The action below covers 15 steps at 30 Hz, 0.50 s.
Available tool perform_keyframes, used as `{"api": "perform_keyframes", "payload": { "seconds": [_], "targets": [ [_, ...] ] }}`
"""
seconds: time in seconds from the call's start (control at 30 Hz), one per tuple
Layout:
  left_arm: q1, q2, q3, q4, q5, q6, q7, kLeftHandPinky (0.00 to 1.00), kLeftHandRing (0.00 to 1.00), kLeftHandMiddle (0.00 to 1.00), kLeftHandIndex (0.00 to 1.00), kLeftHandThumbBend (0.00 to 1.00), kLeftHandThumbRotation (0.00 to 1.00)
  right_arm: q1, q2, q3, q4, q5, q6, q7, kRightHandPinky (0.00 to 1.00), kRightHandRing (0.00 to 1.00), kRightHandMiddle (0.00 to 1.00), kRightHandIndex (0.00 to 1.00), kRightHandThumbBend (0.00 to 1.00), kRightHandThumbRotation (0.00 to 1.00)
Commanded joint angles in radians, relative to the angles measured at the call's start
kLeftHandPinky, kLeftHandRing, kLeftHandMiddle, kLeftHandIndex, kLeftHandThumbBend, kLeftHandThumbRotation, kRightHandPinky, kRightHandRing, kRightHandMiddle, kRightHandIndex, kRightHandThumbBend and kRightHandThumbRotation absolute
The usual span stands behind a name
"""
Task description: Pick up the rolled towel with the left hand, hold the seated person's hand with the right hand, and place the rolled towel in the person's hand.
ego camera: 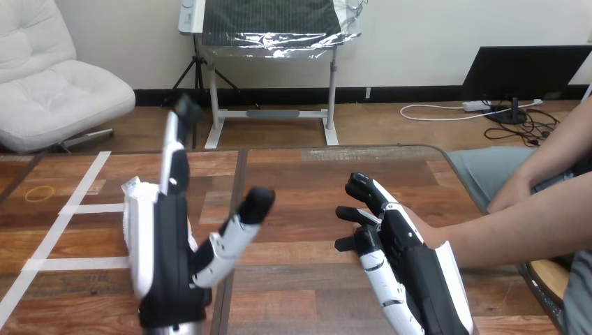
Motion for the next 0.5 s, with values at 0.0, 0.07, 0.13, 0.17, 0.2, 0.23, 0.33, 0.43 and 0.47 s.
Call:
{"api": "perform_keyframes", "payload": {
  "seconds": [0.0,0.07,0.13,0.17,0.2,0.23,0.33,0.43,0.47],
  "targets": [
    [-0.039,-0.056,0.026,-0.041,0.014,0.003,0.024,1.0,0.95,0.93,0.97,0.73,0.83,-0.052,0.05,-0.022,-0.006,0.0,-0.026,-0.006,0.62,0.8,0.89,0.88,0.51,0.83],
    [-0.043,-0.056,0.034,-0.044,0.024,0.01,0.029,1.0,0.96,0.94,0.97,0.72,0.83,-0.053,0.049,-0.022,-0.006,0.001,-0.026,-0.005,0.62,0.8,0.88,0.88,0.51,0.83],
    [-0.045,-0.057,0.039,-0.048,0.032,0.019,0.031,1.0,0.96,0.94,0.98,0.7,0.84,-0.053,0.049,-0.023,-0.005,0.001,-0.027,-0.004,0.62,0.8,0.88,0.88,0.51,0.83],
    [-0.047,-0.059,0.045,-0.052,0.041,0.03,0.036,1.0,0.96,0.95,0.98,0.7,0.84,-0.055,0.049,-0.023,-0.002,0.005,-0.029,-0.003,0.62,0.8,0.88,0.88,0.51,0.83],
    [-0.048,-0.061,0.049,-0.054,0.047,0.036,0.039,1.0,0.97,0.95,0.98,0.7,0.84,-0.055,0.049,-0.023,-0.001,0.007,-0.031,-0.002,0.62,0.8,0.88,0.88,0.51,0.83],
    [-0.05,-0.063,0.051,-0.055,0.052,0.04,0.041,1.0,0.97,0.95,0.98,0.7,0.84,-0.056,0.049,-0.023,0.001,0.009,-0.033,-0.001,0.62,0.8,0.88,0.88,0.51,0.83],
    [-0.052,-0.068,0.063,-0.068,0.08,0.075,0.049,1.0,0.97,0.96,0.99,0.7,0.86,-0.059,0.049,-0.025,0.005,0.008,-0.035,-0.002,0.62,0.8,0.88,0.88,0.5,0.83],
    [-0.061,-0.067,0.074,-0.074,0.105,0.097,0.059,1.0,0.98,0.97,1.0,0.68,0.87,-0.06,0.051,-0.026,0.005,0.005,-0.032,-0.003,0.62,0.8,0.88,0.88,0.5,0.83],
    [-0.063,-0.068,0.08,-0.078,0.118,0.113,0.063,1.0,0.98,0.98,1.0,0.67,0.87,-0.061,0.051,-0.026,0.004,0.004,-0.03,-0.003,0.62,0.8,0.88,0.88,0.5,0.83]
  ]
}}
